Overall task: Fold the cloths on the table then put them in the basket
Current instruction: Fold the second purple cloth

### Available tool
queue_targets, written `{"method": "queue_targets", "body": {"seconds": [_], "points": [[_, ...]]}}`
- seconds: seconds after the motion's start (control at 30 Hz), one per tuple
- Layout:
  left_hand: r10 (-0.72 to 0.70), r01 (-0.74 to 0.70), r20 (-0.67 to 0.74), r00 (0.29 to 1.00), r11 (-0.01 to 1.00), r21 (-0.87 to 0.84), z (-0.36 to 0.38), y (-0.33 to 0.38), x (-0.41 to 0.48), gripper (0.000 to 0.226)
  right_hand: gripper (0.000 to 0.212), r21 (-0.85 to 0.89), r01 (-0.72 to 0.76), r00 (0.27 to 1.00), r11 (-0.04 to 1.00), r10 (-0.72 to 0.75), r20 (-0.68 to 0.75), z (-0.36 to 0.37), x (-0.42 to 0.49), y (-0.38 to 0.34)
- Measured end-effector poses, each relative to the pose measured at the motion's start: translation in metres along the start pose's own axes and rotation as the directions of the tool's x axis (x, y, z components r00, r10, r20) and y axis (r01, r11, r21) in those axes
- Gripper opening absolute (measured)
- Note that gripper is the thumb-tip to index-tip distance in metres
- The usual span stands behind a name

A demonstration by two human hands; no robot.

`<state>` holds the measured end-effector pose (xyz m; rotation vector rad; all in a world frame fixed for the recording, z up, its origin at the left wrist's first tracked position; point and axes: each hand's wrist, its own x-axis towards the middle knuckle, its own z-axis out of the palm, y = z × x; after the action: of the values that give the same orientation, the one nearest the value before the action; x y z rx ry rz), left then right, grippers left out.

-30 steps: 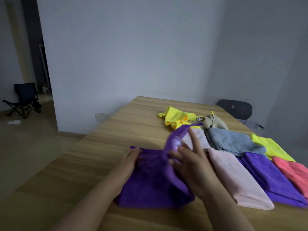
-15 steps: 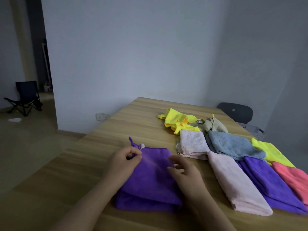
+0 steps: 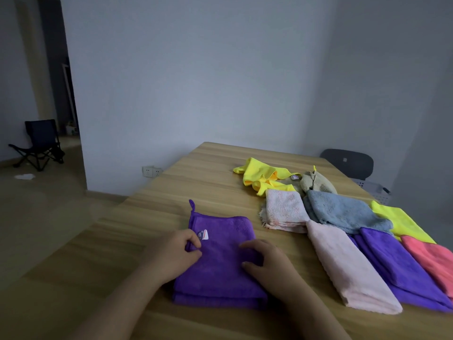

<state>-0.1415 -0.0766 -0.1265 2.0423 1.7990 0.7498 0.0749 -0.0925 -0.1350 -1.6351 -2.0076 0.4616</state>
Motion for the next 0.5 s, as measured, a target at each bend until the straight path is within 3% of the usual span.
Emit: {"method": "queue_targets", "body": {"seconds": [0.13,0.2,0.27,0.33,0.4,0.43,0.5], "points": [[0.139,-0.137,-0.042,0.989,0.989,0.058,0.015,-0.002,0.003,0.005,0.036,-0.083,-0.04,0.999,0.996,0.038,-0.027,0.0,0.0,0.005],[0.153,-0.147,-0.078,0.985,0.986,0.08,0.02,-0.002,0.006,0.017,0.036,-0.191,-0.051,0.993,0.98,0.03,-0.115,-0.001,-0.003,0.002],[0.144,-0.143,-0.238,0.961,0.989,0.023,0.018,-0.002,0.007,0.037,0.035,-0.237,-0.004,0.968,0.972,-0.056,-0.243,-0.001,-0.006,-0.002],[0.243,-0.279,-0.392,0.887,0.96,-0.036,0.014,-0.001,0.001,0.049,0.032,-0.186,0.112,0.931,0.976,-0.169,-0.324,-0.001,-0.013,-0.008],[0.395,-0.423,-0.278,0.876,0.905,-0.05,0.012,0.001,-0.01,0.057,0.037,-0.138,0.219,0.928,0.966,-0.25,-0.277,0.002,-0.021,-0.013],[0.451,-0.459,-0.136,0.882,0.888,-0.031,0.015,0.0,-0.016,0.06,0.043,-0.157,0.235,0.946,0.959,-0.263,-0.19,0.005,-0.026,-0.015],[0.432,-0.467,0.196,0.88,0.863,0.193,0.023,-0.006,-0.024,0.063,0.058,-0.258,0.213,0.977,0.942,-0.208,0.045,0.011,-0.032,-0.011]]}}
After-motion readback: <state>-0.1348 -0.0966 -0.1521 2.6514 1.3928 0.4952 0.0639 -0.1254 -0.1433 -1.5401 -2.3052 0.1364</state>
